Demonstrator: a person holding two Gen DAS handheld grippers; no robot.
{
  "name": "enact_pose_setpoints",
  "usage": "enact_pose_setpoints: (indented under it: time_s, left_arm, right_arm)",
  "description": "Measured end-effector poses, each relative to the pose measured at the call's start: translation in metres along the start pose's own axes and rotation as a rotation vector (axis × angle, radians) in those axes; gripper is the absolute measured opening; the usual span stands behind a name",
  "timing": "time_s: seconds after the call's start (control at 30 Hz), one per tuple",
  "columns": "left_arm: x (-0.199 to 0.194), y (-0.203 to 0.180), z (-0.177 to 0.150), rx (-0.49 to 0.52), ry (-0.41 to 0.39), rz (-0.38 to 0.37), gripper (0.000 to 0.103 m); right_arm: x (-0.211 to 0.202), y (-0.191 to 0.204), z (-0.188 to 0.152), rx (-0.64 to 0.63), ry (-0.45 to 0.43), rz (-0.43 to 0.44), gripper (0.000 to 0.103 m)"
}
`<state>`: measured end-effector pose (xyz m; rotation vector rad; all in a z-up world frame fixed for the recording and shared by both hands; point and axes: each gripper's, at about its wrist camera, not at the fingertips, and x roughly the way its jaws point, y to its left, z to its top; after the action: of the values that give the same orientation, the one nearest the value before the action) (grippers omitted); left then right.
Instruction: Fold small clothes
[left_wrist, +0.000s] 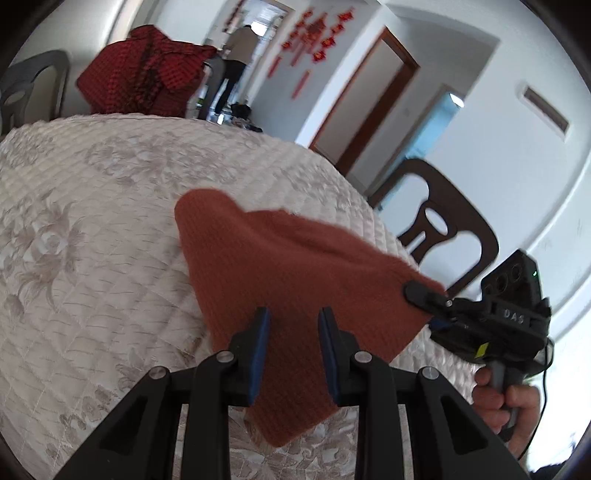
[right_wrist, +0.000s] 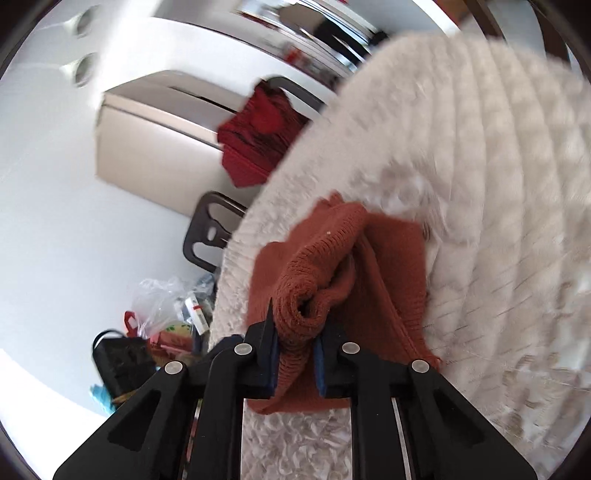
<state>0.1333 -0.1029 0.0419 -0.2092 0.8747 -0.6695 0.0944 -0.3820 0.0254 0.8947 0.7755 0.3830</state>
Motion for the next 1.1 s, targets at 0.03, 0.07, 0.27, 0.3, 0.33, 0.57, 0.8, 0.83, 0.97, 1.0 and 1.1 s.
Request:
enact_pose_setpoints:
  time_s: [0.03,0.07,0.27,0.3,0.33,0.57,0.8,0.83,0.97,1.0,1.1]
  left_arm:
    - [0.003,-0.002,-0.003,0.013,0.011,0.000,0.029]
    - [0.007,-0.002,-0.006,0.019,0.021,0.003,0.029]
    - [0.007,-0.001,-0.012,0.024,0.020,0.009,0.029]
    - [0.005,-0.001,-0.013,0.028,0.023,0.013,0.029]
    - [0.003,-0.001,-0.014,0.031,0.024,0.017,0.029]
    - [-0.006,-0.007,0.004,0.062,-0.014,0.078,0.029]
    - [0.029,-0.005,0.007,0.121,0.030,0.178,0.031]
    - [0.027,-0.007,0.002,0.142,0.006,0.184,0.032]
    - [0.019,-0.007,-0.003,0.161,0.005,0.162,0.033]
    - [0.018,-0.005,0.001,0.144,0.013,0.151,0.033]
    - [0.016,-0.004,0.015,0.127,0.001,0.158,0.033]
  right_arm:
    - [-0.004,-0.007,-0.004,0.006,0.007,-0.014,0.015]
    - [-0.004,-0.014,-0.007,0.022,0.018,-0.022,0.015]
    - [-0.002,-0.042,-0.024,0.071,0.051,-0.053,0.015]
    - [-0.003,-0.039,-0.023,0.053,0.045,-0.058,0.015]
    - [-0.006,-0.036,-0.023,0.037,0.044,-0.060,0.015]
    - [-0.038,-0.011,-0.019,-0.071,-0.064,-0.125,0.017]
    - [0.006,0.010,0.005,-0.197,0.013,-0.165,0.017]
    - [0.017,0.001,0.002,-0.198,0.047,-0.215,0.017]
    - [0.014,-0.013,-0.011,-0.213,0.025,-0.215,0.014]
    - [0.013,-0.012,-0.011,-0.225,0.028,-0.226,0.014]
    - [0.010,0.000,-0.007,-0.274,0.023,-0.273,0.014]
